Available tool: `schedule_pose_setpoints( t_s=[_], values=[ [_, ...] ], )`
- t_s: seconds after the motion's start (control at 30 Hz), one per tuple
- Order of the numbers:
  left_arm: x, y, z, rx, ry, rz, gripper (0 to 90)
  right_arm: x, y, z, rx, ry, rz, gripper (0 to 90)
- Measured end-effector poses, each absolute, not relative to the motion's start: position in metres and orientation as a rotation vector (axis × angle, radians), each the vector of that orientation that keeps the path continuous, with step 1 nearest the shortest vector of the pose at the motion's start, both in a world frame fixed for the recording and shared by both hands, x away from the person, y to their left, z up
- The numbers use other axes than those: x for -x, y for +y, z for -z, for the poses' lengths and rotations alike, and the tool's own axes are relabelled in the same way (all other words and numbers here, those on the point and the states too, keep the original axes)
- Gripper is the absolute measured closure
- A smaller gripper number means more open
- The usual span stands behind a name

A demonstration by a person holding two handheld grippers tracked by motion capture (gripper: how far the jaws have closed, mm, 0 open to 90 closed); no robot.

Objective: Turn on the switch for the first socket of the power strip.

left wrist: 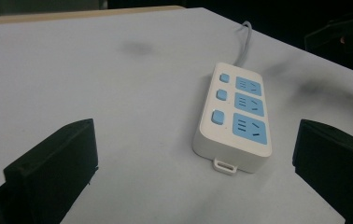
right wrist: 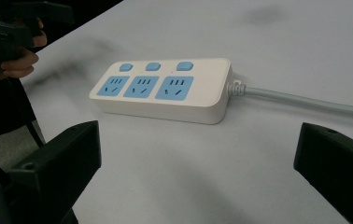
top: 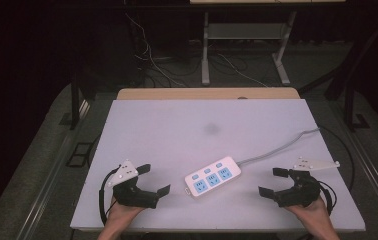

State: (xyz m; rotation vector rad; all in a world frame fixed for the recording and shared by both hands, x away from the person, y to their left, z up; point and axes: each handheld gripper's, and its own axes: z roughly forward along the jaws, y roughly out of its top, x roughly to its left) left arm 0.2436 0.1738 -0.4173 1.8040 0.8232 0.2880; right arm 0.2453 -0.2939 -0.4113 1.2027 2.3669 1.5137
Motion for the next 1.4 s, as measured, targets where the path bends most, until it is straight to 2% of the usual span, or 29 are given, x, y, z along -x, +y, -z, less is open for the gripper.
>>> schedule_pose_setpoints(
  t_s=[1.4],
  values=[
    [-0.2432, 0.1736, 0.4185, -1.814, 0.808, -0.244, 0.0, -0.2498, -0.2987, 0.4052, -1.228, 2.417, -1.472, 0.4]
  ],
)
